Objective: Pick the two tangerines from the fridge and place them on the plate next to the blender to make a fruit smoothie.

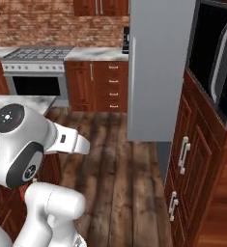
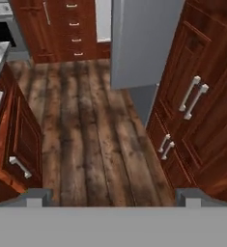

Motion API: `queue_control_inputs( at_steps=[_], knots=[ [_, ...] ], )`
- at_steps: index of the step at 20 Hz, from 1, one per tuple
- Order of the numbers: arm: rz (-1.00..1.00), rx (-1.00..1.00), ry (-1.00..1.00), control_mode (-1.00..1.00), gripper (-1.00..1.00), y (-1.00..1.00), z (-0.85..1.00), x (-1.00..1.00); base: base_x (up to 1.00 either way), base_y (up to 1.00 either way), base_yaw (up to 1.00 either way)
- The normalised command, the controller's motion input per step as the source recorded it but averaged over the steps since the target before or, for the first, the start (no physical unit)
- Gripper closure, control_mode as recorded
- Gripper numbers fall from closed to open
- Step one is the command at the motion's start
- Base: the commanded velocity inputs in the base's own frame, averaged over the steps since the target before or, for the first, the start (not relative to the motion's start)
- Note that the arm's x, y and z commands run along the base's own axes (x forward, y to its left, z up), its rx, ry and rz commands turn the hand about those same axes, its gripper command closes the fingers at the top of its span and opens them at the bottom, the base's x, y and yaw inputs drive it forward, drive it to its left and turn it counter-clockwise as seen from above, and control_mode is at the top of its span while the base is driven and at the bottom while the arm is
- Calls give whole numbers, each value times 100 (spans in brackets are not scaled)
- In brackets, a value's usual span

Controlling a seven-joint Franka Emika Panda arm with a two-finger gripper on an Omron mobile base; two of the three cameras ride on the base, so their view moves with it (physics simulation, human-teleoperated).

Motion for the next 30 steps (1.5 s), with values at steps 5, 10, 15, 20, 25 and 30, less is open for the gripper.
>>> queue_control_inputs(
  at_steps=[5, 10, 15, 20, 25, 30],
  knots=[
    [0, 0, 0, 100, -100, 0, 0, 0, 100, 55, 28],
    [0, 0, 0, 100, -100, 0, 0, 0, 100, 61, 27],
    [0, 0, 0, 100, -100, 0, 0, 0, 100, 32, 22],
    [0, 0, 0, 100, -100, 0, 0, 0, 95, -23, 13],
    [0, 0, 0, 100, -100, 0, 0, 0, 64, -7, 9],
    [0, 0, 0, 100, -100, 0, 0, 0, 100, 7, 3]
  ],
)
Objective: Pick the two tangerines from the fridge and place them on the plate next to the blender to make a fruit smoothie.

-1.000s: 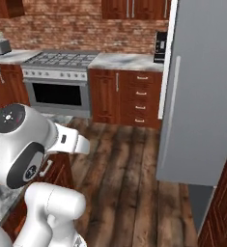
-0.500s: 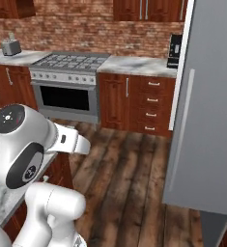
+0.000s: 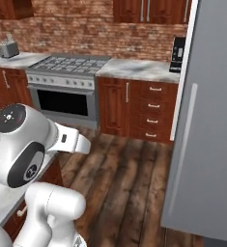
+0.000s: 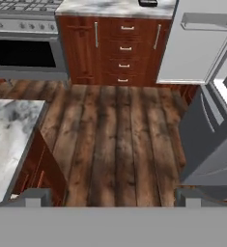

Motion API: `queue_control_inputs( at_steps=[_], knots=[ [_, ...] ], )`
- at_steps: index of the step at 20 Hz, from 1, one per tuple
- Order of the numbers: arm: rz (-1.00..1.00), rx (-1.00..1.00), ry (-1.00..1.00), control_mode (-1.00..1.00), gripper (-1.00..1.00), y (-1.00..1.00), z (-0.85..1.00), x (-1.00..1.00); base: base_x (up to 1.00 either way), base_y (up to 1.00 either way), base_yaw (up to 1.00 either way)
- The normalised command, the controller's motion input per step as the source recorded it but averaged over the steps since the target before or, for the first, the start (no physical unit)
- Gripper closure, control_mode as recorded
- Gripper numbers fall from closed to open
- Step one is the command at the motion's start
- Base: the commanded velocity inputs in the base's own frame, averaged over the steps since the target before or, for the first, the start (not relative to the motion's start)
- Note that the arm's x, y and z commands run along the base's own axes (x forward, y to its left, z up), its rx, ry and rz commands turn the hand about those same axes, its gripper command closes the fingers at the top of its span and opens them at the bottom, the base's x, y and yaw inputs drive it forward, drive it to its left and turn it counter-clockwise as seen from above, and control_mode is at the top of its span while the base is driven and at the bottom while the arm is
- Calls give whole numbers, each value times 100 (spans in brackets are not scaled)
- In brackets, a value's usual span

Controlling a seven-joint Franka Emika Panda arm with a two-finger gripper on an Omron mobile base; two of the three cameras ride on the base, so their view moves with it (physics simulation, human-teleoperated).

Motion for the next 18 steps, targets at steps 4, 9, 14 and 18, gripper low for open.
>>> queue_control_inputs(
  at_steps=[4, 9, 14, 18],
  knots=[
    [0, 0, 0, 100, -100, 0, 0, 0, 100, 1, 1],
    [0, 0, 0, 100, -100, 0, 0, 0, 100, 9, 0],
    [0, 0, 0, 100, -100, 0, 0, 0, 100, 2, 0],
    [0, 0, 0, 100, -100, 0, 0, 0, 100, 0, 0]
  ],
)
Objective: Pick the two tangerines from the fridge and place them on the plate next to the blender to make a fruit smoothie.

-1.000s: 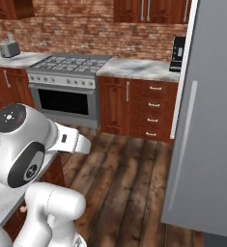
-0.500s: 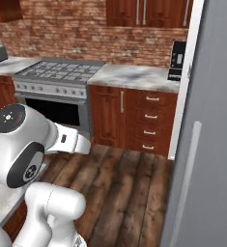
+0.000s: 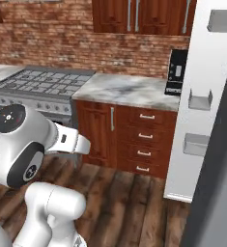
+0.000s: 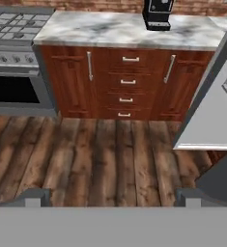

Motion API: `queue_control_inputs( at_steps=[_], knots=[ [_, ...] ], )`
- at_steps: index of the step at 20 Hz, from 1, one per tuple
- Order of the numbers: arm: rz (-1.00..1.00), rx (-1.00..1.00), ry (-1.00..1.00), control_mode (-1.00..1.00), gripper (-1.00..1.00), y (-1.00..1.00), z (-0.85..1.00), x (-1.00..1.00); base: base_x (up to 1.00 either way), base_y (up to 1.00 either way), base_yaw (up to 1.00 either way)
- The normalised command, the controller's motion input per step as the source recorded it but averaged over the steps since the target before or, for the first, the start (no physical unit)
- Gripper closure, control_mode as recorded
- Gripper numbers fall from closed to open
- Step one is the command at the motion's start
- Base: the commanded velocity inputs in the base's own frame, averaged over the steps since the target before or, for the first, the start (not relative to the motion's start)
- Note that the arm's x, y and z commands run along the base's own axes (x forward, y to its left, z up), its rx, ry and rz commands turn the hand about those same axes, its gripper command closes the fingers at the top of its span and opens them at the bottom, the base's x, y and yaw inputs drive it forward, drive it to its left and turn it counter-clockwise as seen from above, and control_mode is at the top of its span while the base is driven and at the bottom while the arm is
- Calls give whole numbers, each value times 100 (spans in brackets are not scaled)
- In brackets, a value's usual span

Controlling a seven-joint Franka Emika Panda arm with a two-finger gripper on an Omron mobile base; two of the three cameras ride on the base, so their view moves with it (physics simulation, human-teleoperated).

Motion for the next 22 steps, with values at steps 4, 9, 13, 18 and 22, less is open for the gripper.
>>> queue_control_inputs(
  at_steps=[4, 9, 13, 18, 22],
  knots=[
    [0, 0, 0, 100, -100, 0, 0, 0, 100, 0, -2],
    [0, 0, 0, 100, -100, 0, 0, 0, 86, 0, -48],
    [0, 0, 0, 100, -100, 0, 0, 0, 29, 0, -67],
    [0, 0, 0, 100, -100, 0, 0, 0, 37, 3, -37],
    [0, 0, 0, 100, -100, 0, 0, 0, 0, 0, -58]
  ],
)
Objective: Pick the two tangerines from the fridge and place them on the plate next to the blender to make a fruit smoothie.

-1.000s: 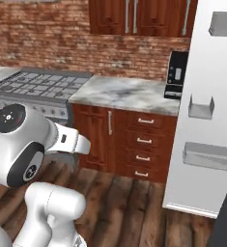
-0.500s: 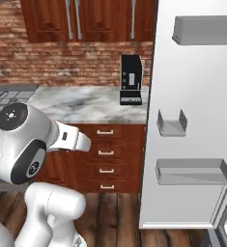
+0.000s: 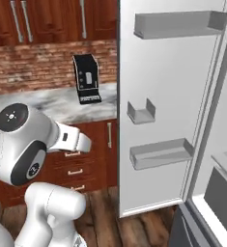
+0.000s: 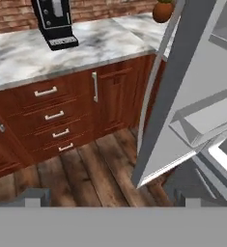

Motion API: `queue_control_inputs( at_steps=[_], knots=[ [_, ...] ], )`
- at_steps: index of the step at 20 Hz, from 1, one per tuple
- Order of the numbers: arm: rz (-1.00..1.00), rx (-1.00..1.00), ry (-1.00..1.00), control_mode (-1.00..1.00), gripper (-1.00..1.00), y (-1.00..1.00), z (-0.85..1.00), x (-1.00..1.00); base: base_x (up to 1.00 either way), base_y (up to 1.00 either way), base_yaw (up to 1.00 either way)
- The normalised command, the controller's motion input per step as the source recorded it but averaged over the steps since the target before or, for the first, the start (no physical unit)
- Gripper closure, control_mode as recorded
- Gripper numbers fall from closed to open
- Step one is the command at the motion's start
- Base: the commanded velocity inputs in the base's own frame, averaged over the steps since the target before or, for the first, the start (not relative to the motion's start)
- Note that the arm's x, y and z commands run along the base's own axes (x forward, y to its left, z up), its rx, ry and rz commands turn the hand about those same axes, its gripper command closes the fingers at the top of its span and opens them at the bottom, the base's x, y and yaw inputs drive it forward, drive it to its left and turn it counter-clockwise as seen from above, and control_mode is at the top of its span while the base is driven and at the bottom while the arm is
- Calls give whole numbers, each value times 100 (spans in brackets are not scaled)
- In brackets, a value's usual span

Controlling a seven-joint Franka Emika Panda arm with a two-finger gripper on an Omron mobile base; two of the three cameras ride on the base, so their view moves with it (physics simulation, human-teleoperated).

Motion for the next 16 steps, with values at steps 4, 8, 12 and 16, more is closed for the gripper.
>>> queue_control_inputs(
  at_steps=[4, 8, 12, 16],
  knots=[
    [0, 0, 0, 100, -100, 0, 0, 0, -5, 0, -69],
    [0, 0, 0, 100, -100, 0, 0, 0, 18, 0, -73],
    [0, 0, 0, 100, -100, 0, 0, 0, 21, -3, -74],
    [0, 0, 0, 100, -100, 0, 0, 0, 34, -1, -70]
  ],
)
